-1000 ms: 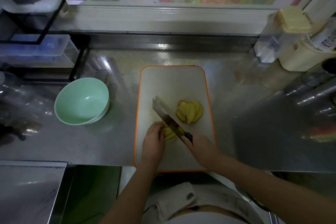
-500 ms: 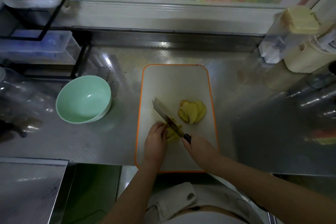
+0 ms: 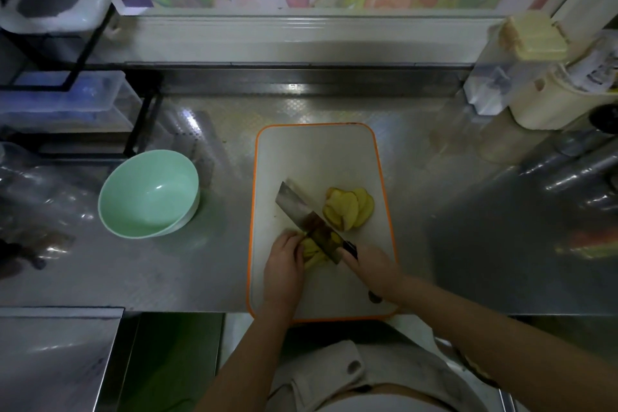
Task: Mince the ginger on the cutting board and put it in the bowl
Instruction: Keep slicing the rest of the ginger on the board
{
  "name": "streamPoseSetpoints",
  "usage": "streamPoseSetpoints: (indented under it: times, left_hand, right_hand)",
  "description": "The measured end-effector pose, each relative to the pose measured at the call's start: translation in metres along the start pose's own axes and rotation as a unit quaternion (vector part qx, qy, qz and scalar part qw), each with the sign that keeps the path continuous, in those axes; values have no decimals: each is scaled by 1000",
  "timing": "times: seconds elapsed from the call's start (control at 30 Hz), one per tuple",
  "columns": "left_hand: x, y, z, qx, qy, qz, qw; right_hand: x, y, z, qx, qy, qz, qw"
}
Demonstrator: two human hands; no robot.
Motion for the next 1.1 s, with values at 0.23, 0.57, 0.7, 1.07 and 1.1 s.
streamPoseSetpoints:
  times: [0.23,0.57,0.7,1.07,1.1]
  left_hand:
    - [3,-1,2,-84,-8,0,996]
    - [1,-16,4,-128,-54,-144,980]
    - [-2,-19,5,-113,-43,-135,983]
    - [-1,-20,0,-57,5,-42,997]
    - [-2,-21,1,-56,-1,-49,997]
  right_hand:
    - [-13,7,0,36,34,-6,999]
    - [-5,14,7,61,22,-30,997]
    - [-5,10,15,58,27,-21,998]
    - [-7,0,21,46,11,-12,999]
    - [-6,0,20,44,11,-11,999]
Point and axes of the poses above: each hand's wrist, its own z-axis away from the middle knuckle, its own y-axis out of the back of the hand, x = y × z, the point moved 4 cm from there along -z, towards the middle knuckle, and after that the axes turned 12 degrees about -y, right-handed, at the moved point
